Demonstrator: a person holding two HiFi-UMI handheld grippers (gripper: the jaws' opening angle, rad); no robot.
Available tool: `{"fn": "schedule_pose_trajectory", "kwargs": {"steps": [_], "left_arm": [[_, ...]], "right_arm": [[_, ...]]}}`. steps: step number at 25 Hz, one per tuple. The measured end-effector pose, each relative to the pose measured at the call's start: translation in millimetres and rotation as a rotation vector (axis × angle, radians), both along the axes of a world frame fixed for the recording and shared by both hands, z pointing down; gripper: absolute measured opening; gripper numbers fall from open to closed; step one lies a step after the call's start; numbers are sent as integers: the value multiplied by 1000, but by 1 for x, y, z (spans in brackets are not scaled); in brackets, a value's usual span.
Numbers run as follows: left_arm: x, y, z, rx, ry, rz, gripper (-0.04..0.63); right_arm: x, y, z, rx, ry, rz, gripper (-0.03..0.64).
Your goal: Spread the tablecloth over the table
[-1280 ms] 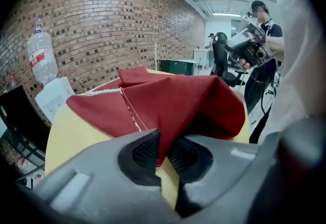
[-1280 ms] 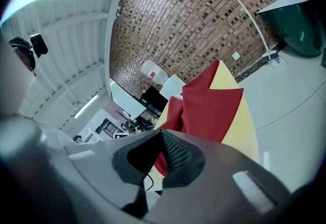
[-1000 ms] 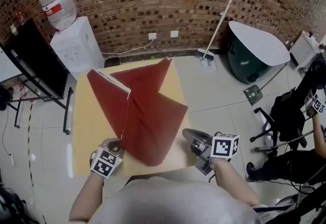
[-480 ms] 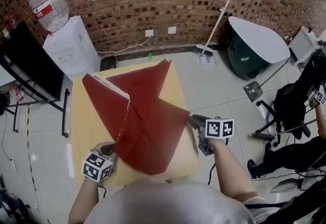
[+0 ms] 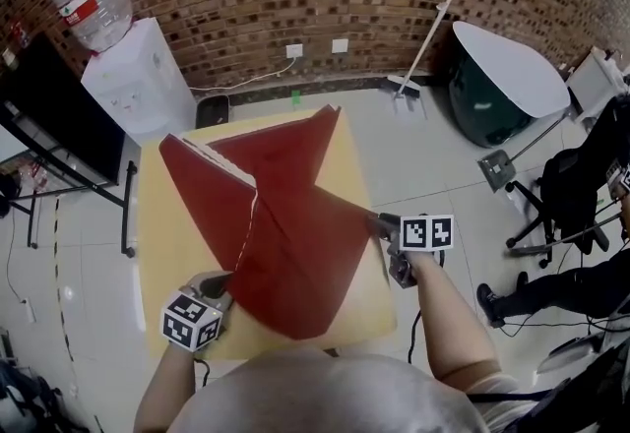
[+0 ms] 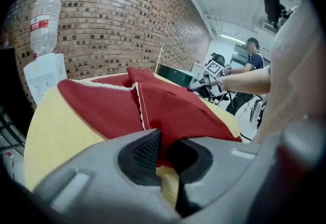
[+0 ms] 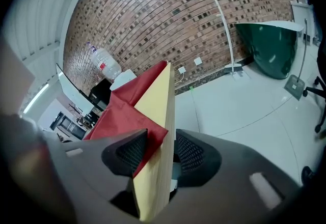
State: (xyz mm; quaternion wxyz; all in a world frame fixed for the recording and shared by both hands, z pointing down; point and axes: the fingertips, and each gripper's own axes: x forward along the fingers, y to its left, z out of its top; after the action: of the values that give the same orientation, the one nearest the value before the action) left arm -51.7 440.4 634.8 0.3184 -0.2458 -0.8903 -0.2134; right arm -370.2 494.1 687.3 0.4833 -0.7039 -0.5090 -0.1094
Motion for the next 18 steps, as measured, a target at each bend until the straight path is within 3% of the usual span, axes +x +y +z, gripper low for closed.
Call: {"fn": "schedule_pose_trajectory", "kwargs": {"steps": [8, 13, 15, 18], "left_arm": [[-5, -1, -8, 11, -18, -54, 12], [0, -4, -8, 5, -28, -87, 12], [0, -5, -7, 2, -37, -107, 12], [-2, -8, -9, -2, -50, -130, 12]], "right_arm": [[1, 6, -3, 8, -121, -61, 134], [-1, 5, -6, -23, -331, -99, 63], [-1, 5, -5, -35, -361, -114, 16], [2, 4, -9, -52, -371, -140, 9]]}}
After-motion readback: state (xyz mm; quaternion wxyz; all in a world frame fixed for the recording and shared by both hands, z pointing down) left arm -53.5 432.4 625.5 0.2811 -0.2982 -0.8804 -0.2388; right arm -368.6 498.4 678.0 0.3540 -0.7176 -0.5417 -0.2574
